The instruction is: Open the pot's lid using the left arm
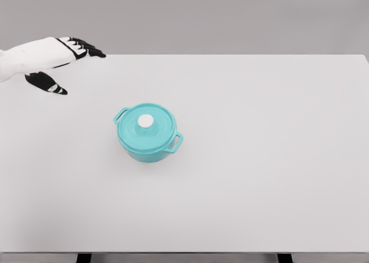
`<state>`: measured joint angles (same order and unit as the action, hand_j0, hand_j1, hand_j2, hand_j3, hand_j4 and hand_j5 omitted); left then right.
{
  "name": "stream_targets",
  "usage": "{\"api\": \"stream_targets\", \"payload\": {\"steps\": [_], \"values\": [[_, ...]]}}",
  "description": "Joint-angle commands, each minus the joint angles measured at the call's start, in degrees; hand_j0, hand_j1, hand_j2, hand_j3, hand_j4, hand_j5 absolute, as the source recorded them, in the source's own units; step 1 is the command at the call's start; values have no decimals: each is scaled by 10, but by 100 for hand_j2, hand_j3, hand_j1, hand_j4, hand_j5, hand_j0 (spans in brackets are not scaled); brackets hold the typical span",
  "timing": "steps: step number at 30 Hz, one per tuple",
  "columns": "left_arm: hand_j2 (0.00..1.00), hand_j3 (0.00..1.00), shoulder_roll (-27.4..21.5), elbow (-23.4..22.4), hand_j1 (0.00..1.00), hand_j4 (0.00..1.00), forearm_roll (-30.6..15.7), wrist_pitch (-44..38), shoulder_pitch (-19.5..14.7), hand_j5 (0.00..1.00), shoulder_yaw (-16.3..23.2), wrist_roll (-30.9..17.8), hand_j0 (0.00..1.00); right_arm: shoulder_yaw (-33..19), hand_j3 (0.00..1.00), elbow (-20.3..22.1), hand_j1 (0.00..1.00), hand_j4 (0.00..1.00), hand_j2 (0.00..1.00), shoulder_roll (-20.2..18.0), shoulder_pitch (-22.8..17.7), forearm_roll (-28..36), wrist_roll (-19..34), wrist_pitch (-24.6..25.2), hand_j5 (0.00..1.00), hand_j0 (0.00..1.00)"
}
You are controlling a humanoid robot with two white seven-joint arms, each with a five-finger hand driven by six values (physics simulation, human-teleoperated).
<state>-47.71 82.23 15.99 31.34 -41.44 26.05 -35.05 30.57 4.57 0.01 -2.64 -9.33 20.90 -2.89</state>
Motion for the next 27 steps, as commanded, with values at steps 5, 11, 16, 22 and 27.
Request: {"api": "stream_targets", "payload": {"steps": [5, 11, 16, 22, 27], "values": [[100, 100, -12, -22, 100, 100, -107, 36, -171, 100, 297, 1, 100, 0, 100, 0, 100, 100, 100, 0, 0, 0, 0, 0, 100, 100], [100, 100, 13, 70, 100, 100, -106, 37, -190, 100, 322, 1, 100, 0, 100, 0, 100, 100, 100, 0, 0, 0, 0, 0, 100, 100], [100, 100, 14, 107, 100, 100, -110, 37, -189, 100, 322, 1, 100, 0, 100, 0, 100, 100, 100, 0, 1, 0, 0, 0, 100, 100], [100, 100, 17, 105, 100, 100, -65, 32, -189, 100, 346, 1, 100, 0, 100, 0, 100, 100, 100, 0, 0, 0, 0, 0, 100, 100], [100, 100, 20, 103, 100, 100, -49, 8, -189, 100, 362, 1, 100, 0, 100, 0, 100, 100, 100, 0, 1, 0, 0, 0, 100, 100]]}}
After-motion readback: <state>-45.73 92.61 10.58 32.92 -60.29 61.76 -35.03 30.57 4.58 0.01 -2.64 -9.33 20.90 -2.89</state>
